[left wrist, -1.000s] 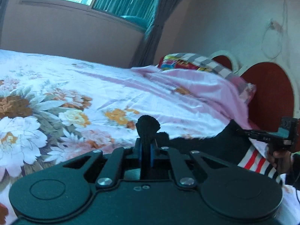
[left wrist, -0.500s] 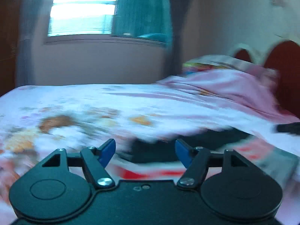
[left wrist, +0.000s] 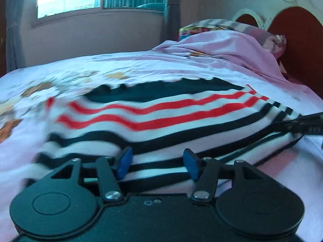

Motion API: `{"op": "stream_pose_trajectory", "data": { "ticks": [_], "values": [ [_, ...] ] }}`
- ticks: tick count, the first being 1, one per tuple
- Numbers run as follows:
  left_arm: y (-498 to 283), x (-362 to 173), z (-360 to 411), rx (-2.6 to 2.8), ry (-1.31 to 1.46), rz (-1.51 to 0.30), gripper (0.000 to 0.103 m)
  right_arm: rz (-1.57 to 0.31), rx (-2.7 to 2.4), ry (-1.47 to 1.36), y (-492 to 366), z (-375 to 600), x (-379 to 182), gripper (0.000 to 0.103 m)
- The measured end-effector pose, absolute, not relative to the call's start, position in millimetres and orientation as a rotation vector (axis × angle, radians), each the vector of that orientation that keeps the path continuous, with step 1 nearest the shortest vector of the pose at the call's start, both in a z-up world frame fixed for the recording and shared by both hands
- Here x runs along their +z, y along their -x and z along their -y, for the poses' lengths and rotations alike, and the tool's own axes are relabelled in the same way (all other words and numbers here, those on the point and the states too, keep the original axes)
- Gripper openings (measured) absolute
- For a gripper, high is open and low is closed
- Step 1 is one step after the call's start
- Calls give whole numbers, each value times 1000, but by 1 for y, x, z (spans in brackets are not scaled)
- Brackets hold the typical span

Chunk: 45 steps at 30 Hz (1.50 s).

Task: Fold small clothes
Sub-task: 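Open both grippers and lift them off the narrowed striped sweater, then grasp the black hem corners with the left gripper while the right gripper grasps the other corner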

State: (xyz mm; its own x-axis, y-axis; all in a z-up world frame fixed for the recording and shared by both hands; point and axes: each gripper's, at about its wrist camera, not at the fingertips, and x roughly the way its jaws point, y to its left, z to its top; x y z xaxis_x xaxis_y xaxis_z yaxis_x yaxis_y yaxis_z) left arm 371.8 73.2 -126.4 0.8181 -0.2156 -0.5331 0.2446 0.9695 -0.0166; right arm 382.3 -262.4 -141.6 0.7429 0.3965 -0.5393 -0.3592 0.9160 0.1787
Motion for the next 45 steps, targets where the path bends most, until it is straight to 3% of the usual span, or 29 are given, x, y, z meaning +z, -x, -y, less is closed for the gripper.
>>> {"op": "stream_pose_trajectory", "data": {
  "ticks": [6,8,9,10,14,18,26,29,32,33,34,35,37,39,40,45],
  "values": [
    [-357,-116,-108,-236,-41,-589,49,-648,391,-82,-386,300,-142,0],
    [-351,-98,-102,-220,-55,-523,61,-576,378,-95,-378,293,-122,0],
    [-353,-85,-97,-216,-69,-458,76,-529,384,-100,-379,286,-110,0],
    [-357,-76,-93,-231,-59,-425,85,-524,395,-107,-390,276,-103,0],
    [-419,-62,-62,-312,-56,-448,85,-586,462,-114,-448,214,-98,0],
    [-479,-103,-49,-282,-145,-633,77,-697,525,-70,-496,173,-116,0],
    [-464,-121,-106,-251,-145,-572,79,-716,432,-111,-516,264,-136,0],
    [-472,-109,-119,-219,-132,-579,74,-698,403,-148,-509,277,-127,0],
    [-466,-84,-113,-215,-190,-502,80,-568,361,-134,-499,277,-99,2],
    [-467,-81,-110,-225,-181,-495,83,-549,353,-154,-502,279,-96,18],
    [-470,-82,-107,-214,-179,-500,81,-544,332,-164,-510,280,-95,53],
    [-474,-86,-105,-200,-183,-526,81,-560,309,-154,-517,279,-96,62],
    [-491,-116,-108,-157,-215,-643,87,-730,219,-96,-544,282,-124,57],
    [-490,-116,-124,-158,-110,-636,85,-729,255,-135,-541,298,-130,51],
    [-485,-110,-126,-138,-105,-624,82,-711,233,-161,-531,308,-119,40],
    [-403,-87,-155,-194,-29,-572,84,-650,324,-342,-433,369,-94,40]
  ]
}}
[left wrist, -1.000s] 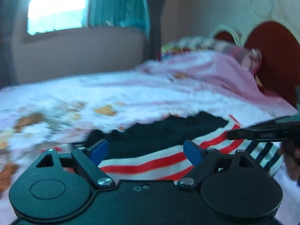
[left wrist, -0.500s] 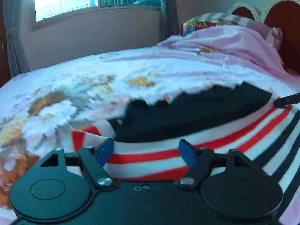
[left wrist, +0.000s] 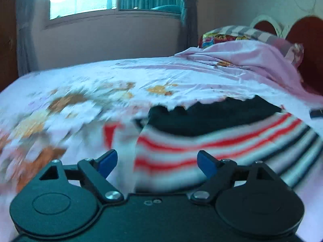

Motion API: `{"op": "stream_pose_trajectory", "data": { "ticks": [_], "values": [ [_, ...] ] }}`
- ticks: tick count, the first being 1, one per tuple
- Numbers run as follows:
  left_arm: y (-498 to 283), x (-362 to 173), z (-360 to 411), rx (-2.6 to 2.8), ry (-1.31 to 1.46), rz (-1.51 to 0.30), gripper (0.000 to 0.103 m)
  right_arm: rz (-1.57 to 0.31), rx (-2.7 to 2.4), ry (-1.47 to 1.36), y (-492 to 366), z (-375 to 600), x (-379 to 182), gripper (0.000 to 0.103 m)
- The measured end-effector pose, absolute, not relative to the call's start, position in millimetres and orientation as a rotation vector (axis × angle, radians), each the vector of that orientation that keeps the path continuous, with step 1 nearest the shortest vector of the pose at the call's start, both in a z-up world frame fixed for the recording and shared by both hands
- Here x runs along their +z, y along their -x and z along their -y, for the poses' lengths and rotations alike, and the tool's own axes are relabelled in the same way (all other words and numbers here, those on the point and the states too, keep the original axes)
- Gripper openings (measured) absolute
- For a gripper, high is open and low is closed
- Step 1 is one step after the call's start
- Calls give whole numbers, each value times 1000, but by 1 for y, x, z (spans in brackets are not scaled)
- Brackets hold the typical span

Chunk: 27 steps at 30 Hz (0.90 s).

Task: Fold small clothes
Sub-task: 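Grasp the black hem corners with the left gripper while the right gripper grasps the other corner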

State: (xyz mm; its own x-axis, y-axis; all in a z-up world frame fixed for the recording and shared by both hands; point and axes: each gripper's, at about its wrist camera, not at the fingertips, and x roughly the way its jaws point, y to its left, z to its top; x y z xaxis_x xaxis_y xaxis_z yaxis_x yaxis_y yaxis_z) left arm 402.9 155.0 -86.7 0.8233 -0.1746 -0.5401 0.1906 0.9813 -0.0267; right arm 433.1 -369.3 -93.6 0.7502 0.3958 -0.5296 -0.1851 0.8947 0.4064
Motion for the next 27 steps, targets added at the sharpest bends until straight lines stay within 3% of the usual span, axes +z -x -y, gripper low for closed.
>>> {"op": "stream_pose_trajectory", "data": {
  "ticks": [7,12,17,20,21,22,27],
  "values": [
    [-321,-120,-212,-156,498,-660,75,-719,323,-779,-332,398,-132,40],
    [-331,-139,-223,-181,822,-609,74,-685,348,-934,-341,376,-148,40],
    [-350,-145,-215,-212,923,-635,69,-660,312,-1008,-364,367,-151,40],
    [-347,-156,-219,-198,931,-631,45,-658,297,-990,-370,365,-151,28],
    [-347,-160,-222,-185,942,-631,27,-661,286,-1007,-372,368,-158,23],
    [-347,-165,-225,-176,958,-636,21,-658,276,-1035,-372,372,-160,19],
    [-344,-164,-226,-179,944,-619,14,-668,258,-960,-374,373,-159,9]
  ]
}}
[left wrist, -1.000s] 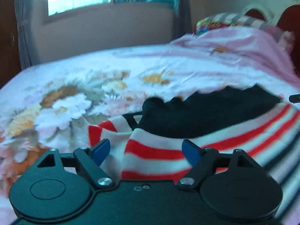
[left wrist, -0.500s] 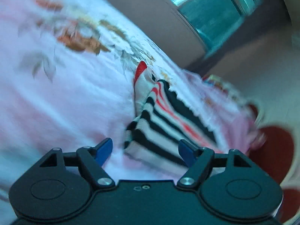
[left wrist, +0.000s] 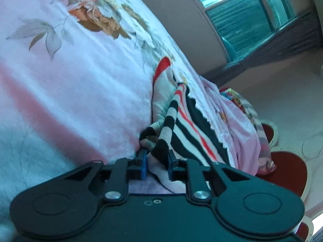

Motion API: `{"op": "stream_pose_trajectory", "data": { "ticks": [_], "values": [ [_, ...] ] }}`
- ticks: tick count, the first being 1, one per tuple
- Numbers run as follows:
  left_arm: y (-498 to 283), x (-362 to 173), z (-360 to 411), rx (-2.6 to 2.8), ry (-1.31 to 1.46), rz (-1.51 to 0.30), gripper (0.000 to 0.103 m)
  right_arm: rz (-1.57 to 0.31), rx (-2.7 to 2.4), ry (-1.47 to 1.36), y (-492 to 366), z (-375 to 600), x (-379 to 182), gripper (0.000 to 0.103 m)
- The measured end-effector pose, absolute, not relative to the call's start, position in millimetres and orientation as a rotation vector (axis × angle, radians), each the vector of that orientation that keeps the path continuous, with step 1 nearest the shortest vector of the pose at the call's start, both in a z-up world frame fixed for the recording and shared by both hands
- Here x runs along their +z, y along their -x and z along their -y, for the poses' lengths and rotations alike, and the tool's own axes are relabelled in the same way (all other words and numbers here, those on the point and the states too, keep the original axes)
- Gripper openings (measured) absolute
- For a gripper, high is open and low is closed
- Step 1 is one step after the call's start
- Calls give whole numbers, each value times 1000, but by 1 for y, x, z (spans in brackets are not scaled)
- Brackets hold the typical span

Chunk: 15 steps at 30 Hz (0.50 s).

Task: Fold small clothes

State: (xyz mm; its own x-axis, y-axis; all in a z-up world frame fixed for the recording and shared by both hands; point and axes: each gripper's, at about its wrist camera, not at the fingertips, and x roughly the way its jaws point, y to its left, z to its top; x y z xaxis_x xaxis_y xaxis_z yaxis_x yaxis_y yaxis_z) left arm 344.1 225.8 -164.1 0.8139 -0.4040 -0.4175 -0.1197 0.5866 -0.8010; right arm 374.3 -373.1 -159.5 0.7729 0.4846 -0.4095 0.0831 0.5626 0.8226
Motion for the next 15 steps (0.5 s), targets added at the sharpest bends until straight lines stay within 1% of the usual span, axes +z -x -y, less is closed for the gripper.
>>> {"op": "stream_pose_trajectory", "data": {
  "ticks": [5,7,8,9,10,11,12,13,14,15],
  "values": [
    [-324,-135,-225,-196,933,-512,12,-590,278,-896,-353,374,-125,6],
    [-324,-135,-224,-180,904,-533,12,-597,266,-845,-349,374,-121,6],
    [-328,-141,-223,-164,889,-572,12,-626,250,-837,-351,375,-129,6],
    [-332,-153,-222,-143,859,-626,13,-696,212,-850,-359,376,-147,7],
    [-333,-163,-224,-147,863,-634,17,-735,201,-886,-363,379,-165,5],
    [-332,-167,-228,-161,891,-625,18,-720,222,-923,-363,382,-173,6],
    [-331,-166,-231,-171,897,-625,22,-715,239,-926,-362,384,-173,7],
    [-329,-161,-233,-167,881,-615,27,-700,241,-914,-358,386,-168,14],
    [-324,-157,-235,-155,860,-595,32,-678,215,-885,-352,389,-163,18],
    [-320,-152,-240,-154,849,-573,48,-634,178,-820,-342,391,-154,22]
  ]
}}
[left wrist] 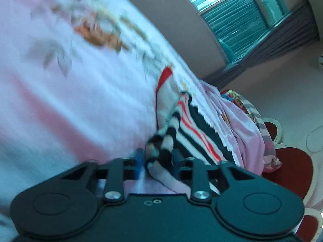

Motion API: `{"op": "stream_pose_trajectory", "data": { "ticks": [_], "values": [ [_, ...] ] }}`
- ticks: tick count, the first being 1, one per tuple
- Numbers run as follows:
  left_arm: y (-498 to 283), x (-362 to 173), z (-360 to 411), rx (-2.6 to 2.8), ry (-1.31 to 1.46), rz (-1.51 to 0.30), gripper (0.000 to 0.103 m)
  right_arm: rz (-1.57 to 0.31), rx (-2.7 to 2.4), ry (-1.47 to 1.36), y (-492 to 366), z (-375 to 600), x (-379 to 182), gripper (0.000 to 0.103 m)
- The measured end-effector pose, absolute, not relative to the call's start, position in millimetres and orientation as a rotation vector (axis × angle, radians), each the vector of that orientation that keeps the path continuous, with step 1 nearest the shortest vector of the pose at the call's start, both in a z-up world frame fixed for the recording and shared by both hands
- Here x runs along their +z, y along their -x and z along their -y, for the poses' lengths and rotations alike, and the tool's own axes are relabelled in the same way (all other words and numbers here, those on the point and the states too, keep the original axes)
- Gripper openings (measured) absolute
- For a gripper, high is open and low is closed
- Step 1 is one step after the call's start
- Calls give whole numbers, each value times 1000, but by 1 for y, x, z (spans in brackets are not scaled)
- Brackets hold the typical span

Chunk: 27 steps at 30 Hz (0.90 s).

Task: Fold small clothes

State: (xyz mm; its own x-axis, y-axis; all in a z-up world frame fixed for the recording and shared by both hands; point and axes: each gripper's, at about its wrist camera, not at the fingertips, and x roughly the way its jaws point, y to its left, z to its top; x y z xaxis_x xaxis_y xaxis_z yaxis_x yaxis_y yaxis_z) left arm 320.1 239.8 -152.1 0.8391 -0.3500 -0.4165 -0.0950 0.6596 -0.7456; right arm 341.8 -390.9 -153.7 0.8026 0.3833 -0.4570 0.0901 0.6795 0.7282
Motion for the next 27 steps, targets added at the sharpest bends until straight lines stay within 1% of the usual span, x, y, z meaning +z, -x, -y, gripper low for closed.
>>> {"op": "stream_pose_trajectory", "data": {
  "ticks": [1,3,6,10,11,12,13,14,16,18,20,21,22,26,27],
  "values": [
    [-317,-148,-244,-149,848,-549,66,-589,143,-757,-333,393,-144,22],
    [-319,-137,-249,-112,800,-497,85,-522,156,-680,-325,393,-127,22],
    [-351,-131,-252,-168,766,-525,86,-475,214,-584,-340,376,-109,22],
    [-398,-135,-236,-220,636,-592,84,-523,322,-441,-384,329,-110,22],
    [-410,-138,-230,-219,583,-624,82,-553,326,-396,-397,320,-116,22],
    [-419,-141,-224,-208,513,-660,79,-613,294,-354,-411,313,-127,20],
    [-425,-142,-217,-213,444,-675,79,-666,272,-328,-425,310,-141,2],
    [-429,-140,-214,-220,411,-685,78,-659,251,-334,-431,311,-148,0],
    [-431,-136,-221,-292,442,-702,77,-660,248,-375,-428,315,-140,0],
    [-431,-140,-237,-389,535,-710,75,-569,282,-382,-408,323,-125,0],
    [-429,-148,-251,-459,603,-720,71,-536,278,-399,-393,335,-123,0],
    [-430,-153,-257,-486,633,-726,68,-528,278,-421,-383,344,-125,0],
    [-431,-156,-263,-503,666,-731,63,-520,279,-442,-378,351,-126,0],
    [-441,-162,-265,-556,694,-760,52,-503,238,-442,-357,368,-129,0],
    [-445,-163,-263,-566,707,-761,46,-500,222,-466,-354,373,-133,0]
  ]
}}
